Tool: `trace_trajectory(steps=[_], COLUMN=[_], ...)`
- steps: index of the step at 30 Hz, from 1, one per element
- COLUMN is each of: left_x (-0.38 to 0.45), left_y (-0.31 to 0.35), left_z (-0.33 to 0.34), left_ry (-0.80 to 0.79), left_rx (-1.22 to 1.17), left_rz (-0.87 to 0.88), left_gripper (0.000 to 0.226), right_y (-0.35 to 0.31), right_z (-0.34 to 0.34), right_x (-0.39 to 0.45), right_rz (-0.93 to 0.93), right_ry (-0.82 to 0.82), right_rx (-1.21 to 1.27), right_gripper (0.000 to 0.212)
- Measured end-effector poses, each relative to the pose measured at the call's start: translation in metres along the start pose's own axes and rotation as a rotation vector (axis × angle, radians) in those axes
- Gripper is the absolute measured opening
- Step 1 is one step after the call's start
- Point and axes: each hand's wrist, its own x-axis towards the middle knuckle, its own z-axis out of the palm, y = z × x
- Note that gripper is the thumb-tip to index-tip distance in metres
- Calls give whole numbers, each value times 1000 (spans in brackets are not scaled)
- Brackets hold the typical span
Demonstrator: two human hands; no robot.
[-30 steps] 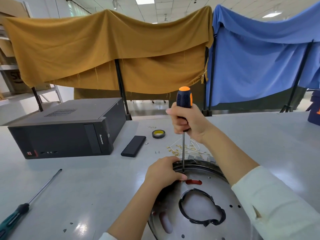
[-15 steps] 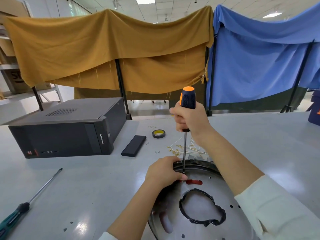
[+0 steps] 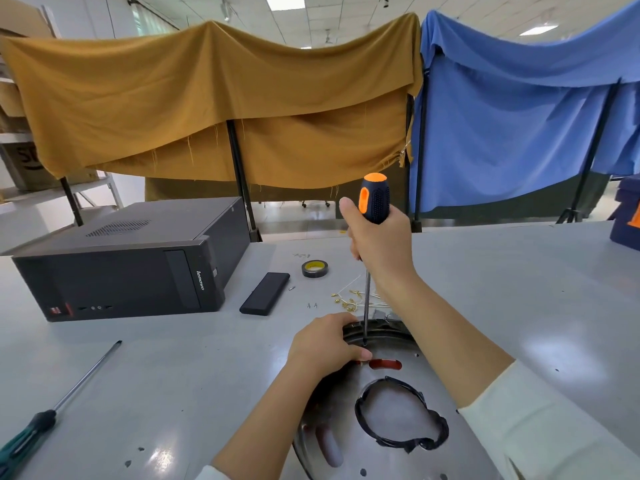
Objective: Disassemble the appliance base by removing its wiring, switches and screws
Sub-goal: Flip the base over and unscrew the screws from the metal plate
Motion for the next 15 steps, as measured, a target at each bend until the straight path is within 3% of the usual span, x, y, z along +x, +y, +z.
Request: trace_trajectory(steps=[3, 5, 7, 11, 13, 15], left_x=[0, 1, 1, 0, 0, 0], left_y=[1, 1, 1, 0, 0, 1], left_z=[0, 0, 1, 1, 1, 1], left_ry=[-3, -3, 0, -3, -9, -12], left_rx=[-5, -2, -2, -5, 1, 10], left_rz=[6, 8, 6, 6, 4, 13], left_gripper=[43, 42, 45, 46, 50, 50], right_y=[-7, -9, -5, 8, 12, 9], right_z=[-11, -16, -14, -4, -1, -3], right_x=[12, 15, 12, -5, -8, -3], right_rz=[163, 183, 108, -177, -191, -98], right_ry=[-529, -664, -521, -12, 84, 25], right_rx=[198, 219, 137, -136, -93, -17], right_gripper=[33, 34, 30, 21, 22, 26])
